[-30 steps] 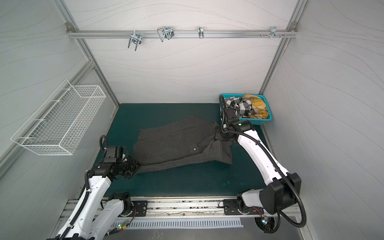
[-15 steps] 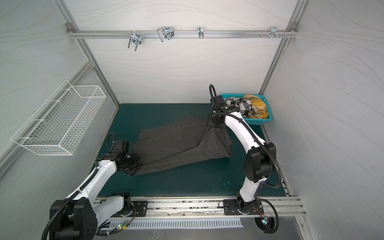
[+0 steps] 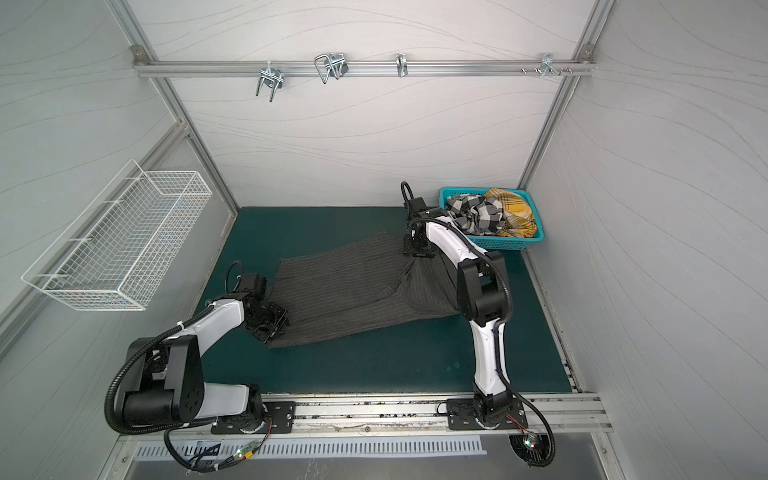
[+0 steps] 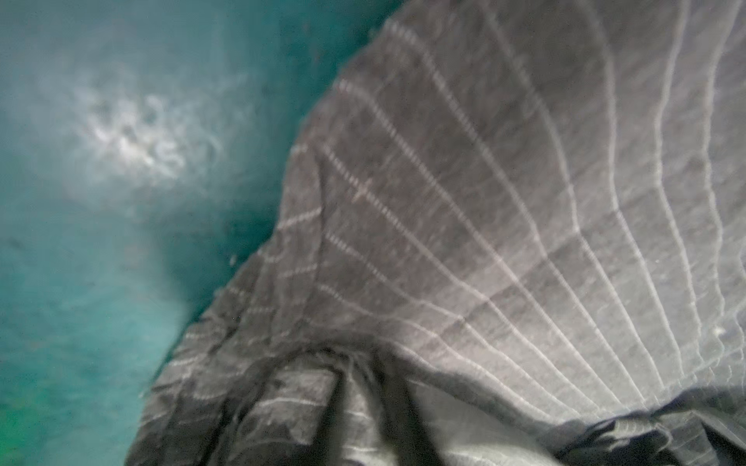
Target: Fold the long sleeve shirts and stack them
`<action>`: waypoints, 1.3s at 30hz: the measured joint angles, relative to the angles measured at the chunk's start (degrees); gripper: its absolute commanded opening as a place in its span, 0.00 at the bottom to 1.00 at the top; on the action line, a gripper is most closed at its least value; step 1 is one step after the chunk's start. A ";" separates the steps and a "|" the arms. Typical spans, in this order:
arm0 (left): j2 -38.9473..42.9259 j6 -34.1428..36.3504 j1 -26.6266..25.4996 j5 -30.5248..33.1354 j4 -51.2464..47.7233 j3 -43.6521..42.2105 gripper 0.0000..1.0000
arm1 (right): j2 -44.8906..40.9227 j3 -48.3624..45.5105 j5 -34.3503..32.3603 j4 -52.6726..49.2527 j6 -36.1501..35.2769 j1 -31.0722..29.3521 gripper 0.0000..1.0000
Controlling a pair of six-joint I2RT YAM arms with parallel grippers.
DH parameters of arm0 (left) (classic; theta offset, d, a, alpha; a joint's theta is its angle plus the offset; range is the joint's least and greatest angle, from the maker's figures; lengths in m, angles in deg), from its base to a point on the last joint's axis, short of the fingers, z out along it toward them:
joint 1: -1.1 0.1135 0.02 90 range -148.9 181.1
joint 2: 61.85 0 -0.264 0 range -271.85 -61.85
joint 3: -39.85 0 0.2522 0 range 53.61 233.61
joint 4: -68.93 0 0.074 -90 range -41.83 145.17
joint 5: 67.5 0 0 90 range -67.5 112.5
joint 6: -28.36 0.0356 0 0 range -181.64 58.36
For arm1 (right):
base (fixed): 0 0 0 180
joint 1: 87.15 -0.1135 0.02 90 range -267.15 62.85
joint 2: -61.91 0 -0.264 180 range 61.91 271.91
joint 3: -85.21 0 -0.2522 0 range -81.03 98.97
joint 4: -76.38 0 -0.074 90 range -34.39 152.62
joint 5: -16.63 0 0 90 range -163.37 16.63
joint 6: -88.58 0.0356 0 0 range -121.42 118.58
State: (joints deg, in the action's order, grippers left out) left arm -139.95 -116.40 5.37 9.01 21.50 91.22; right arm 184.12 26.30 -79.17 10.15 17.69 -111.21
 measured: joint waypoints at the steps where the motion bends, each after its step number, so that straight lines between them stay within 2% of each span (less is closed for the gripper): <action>1: 0.46 0.04 -0.02 0.28 -0.50 0.52 0.55 | -0.07 0.02 -0.63 -0.59 -0.28 -0.13 0.76; 5: 5.77 0.17 -0.17 2.29 -3.34 3.23 0.58 | -6.29 -4.46 -3.72 -2.32 0.09 -0.72 0.85; 9: 11.28 -1.25 -3.34 3.17 -4.50 3.87 0.35 | -18.34 -13.97 -4.68 -3.76 1.31 -0.72 0.84; 12: 11.82 -2.99 -7.34 2.67 -3.23 1.79 0.22 | -24.37 -21.99 -2.99 -3.26 2.23 0.37 0.81; 15: 8.61 -4.11 -9.03 1.49 -2.23 -0.72 0.11 | -24.00 -28.92 1.09 -1.44 2.51 3.76 0.79; 19: 4.20 -4.26 -9.03 0.96 -1.62 -1.46 0.00 | -19.28 -32.98 5.73 0.11 2.16 7.34 0.71; 24: 3.72 -3.93 -8.39 0.81 -0.85 -1.55 0.00 | -19.34 -34.27 9.42 0.57 2.56 5.77 0.68; 28: 3.87 -2.78 -5.99 0.33 -0.24 -3.41 0.00 | -21.46 -32.09 9.44 -1.64 3.21 4.63 0.76; 32: 4.81 -0.92 -3.26 -0.57 -0.24 -5.44 0.00 | -21.00 -21.92 9.68 -3.30 3.43 5.79 0.79; 37: 4.04 1.64 -2.23 -1.92 -0.26 -5.22 0.00 | -10.29 -2.78 10.80 -4.55 2.29 6.82 0.75; 39: 3.52 2.58 -2.14 -2.19 -0.48 -4.79 0.00 | -5.11 1.42 10.58 -4.59 1.90 6.93 0.73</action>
State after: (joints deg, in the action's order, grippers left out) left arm -136.43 -113.82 3.23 6.82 21.02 86.43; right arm 179.00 27.72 -68.59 5.56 19.59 -104.28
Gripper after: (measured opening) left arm 0.047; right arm 0.746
